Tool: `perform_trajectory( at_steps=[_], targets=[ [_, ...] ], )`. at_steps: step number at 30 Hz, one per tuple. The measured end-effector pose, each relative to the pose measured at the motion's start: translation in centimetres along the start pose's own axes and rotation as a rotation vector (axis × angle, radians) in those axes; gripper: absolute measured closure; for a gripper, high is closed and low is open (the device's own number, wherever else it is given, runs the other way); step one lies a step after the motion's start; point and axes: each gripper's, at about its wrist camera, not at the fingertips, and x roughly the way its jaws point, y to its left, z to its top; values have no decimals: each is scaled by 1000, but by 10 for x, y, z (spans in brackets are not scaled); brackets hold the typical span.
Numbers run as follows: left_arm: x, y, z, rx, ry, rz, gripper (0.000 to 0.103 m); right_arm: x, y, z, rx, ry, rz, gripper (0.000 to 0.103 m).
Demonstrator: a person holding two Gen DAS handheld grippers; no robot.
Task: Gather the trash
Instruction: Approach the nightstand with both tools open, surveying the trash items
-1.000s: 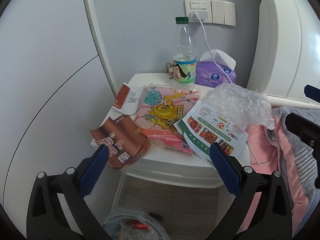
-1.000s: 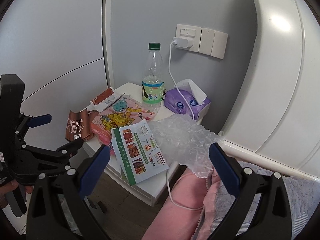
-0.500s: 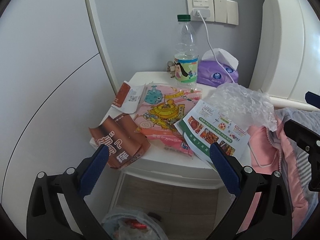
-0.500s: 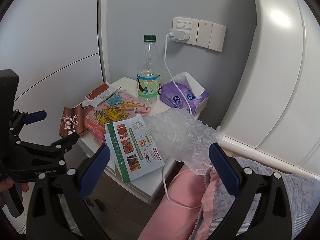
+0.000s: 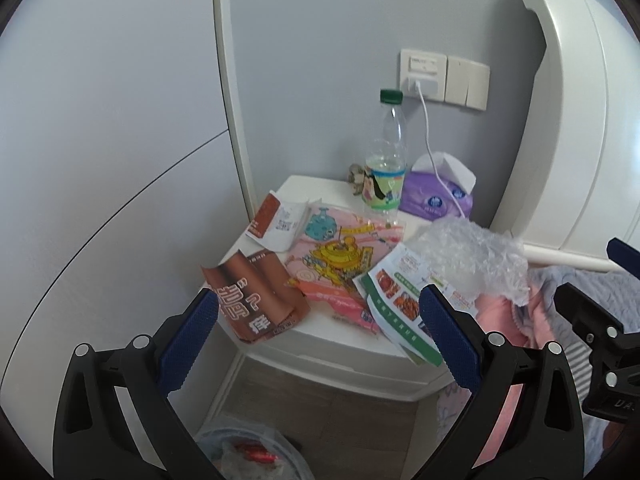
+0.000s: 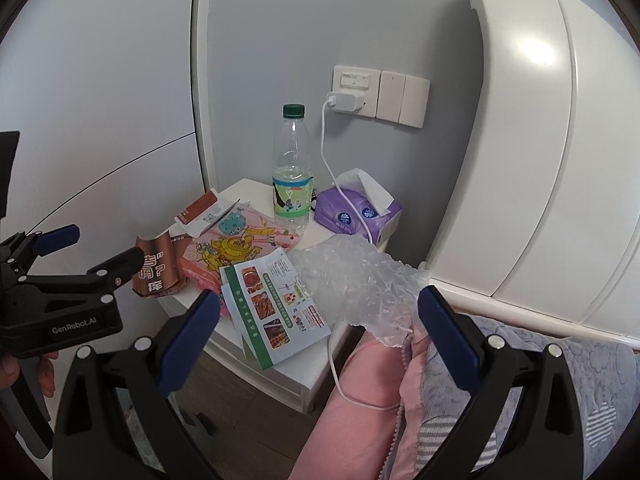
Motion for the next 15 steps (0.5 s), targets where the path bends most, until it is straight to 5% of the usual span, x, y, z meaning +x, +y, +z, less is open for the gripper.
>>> perform_trajectory(
  at_steps=[6, 15],
  targets=[
    [-16, 21, 16, -16, -36, -1, 6, -12, 10, 20, 3, 25, -41, 6],
    [-55, 5, 30, 29, -93, 5, 5, -47, 10, 33, -57, -84, 1, 6]
  ],
)
